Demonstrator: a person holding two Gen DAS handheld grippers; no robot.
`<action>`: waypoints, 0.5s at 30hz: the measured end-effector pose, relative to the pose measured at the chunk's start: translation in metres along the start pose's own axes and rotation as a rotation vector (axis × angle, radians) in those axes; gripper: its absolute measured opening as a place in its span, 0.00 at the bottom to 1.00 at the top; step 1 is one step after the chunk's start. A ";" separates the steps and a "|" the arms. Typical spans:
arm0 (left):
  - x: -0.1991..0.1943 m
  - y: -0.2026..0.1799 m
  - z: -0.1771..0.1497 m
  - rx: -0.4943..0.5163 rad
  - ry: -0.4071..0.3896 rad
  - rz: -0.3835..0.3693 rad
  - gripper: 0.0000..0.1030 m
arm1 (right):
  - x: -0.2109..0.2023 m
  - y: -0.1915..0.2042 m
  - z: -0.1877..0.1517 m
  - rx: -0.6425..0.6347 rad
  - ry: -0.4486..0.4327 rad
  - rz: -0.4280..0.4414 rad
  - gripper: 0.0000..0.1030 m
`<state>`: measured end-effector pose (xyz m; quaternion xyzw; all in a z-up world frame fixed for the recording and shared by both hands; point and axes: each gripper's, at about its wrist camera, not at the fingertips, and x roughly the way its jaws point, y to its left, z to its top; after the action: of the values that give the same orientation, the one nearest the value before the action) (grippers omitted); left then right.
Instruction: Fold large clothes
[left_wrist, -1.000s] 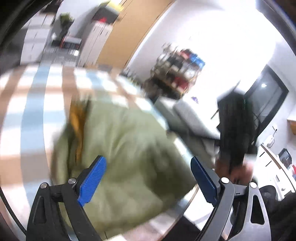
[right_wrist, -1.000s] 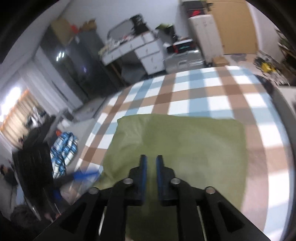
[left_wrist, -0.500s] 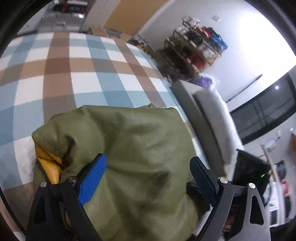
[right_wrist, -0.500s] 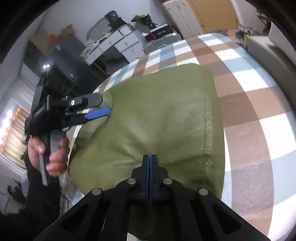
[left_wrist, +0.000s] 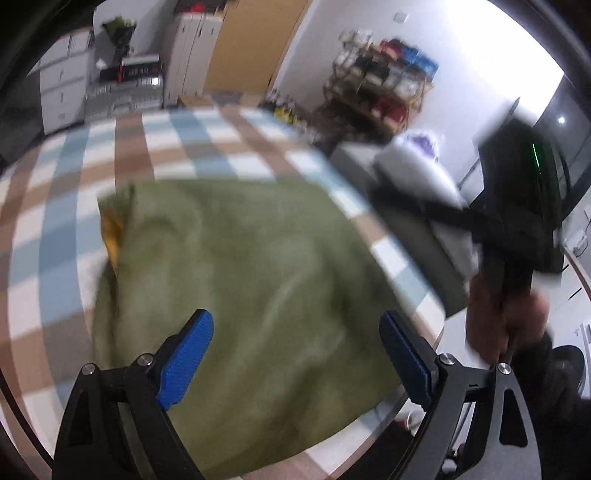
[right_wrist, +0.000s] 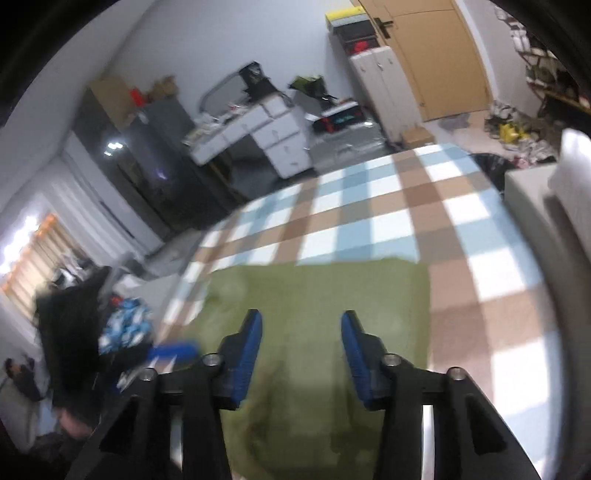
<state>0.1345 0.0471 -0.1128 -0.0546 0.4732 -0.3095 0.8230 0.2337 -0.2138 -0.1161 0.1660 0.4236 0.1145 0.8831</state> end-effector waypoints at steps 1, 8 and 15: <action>0.014 0.003 0.003 -0.012 0.021 0.010 0.85 | 0.009 0.001 0.005 -0.007 0.018 -0.020 0.43; 0.035 0.024 -0.002 -0.110 -0.022 -0.034 0.85 | 0.096 0.000 0.012 -0.110 0.135 -0.192 0.34; 0.017 0.007 -0.009 -0.052 -0.006 0.022 0.86 | 0.042 0.006 -0.001 -0.071 0.130 -0.053 0.18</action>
<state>0.1363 0.0448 -0.1328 -0.0717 0.4793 -0.2877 0.8261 0.2581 -0.1942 -0.1441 0.1157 0.4801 0.1166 0.8617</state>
